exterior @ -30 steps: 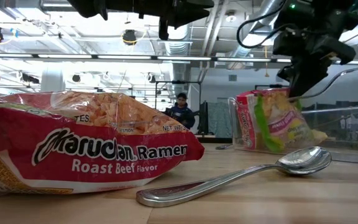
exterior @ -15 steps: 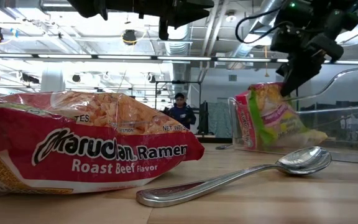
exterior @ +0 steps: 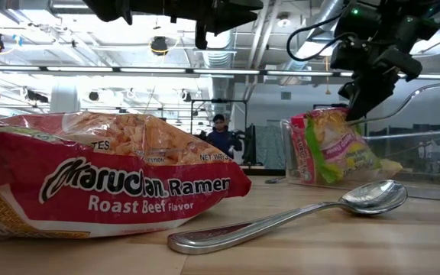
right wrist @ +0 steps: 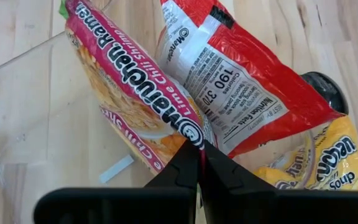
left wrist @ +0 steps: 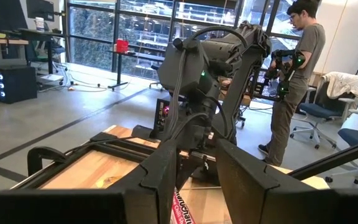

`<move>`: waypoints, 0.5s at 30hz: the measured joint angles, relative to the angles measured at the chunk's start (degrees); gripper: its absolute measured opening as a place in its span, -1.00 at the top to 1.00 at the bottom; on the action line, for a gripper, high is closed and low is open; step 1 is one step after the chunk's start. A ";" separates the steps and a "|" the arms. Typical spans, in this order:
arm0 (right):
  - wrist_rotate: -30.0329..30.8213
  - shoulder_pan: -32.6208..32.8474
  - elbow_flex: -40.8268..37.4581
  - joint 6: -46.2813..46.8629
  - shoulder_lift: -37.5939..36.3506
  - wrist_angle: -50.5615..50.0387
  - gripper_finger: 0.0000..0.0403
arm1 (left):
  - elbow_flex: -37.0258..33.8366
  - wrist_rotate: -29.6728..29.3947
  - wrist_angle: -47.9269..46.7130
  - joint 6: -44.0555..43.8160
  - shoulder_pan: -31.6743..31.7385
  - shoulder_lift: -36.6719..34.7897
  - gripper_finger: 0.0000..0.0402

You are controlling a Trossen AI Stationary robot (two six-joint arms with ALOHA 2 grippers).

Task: Pick & Place Food Item
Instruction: Put the green noodle pack into the transparent bin

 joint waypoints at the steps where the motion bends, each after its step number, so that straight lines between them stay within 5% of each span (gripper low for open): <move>1: 0.00 0.02 0.02 0.02 0.00 -0.02 1.00 | 0.00 0.00 0.00 0.01 0.00 0.00 0.46; 8: 0.02 0.02 0.01 0.18 0.00 -0.11 0.95 | 0.00 0.00 0.01 0.01 0.00 0.00 0.46; 15: 0.15 -0.02 0.02 2.36 0.00 -0.11 0.65 | 0.00 0.00 0.00 0.01 0.00 0.00 0.46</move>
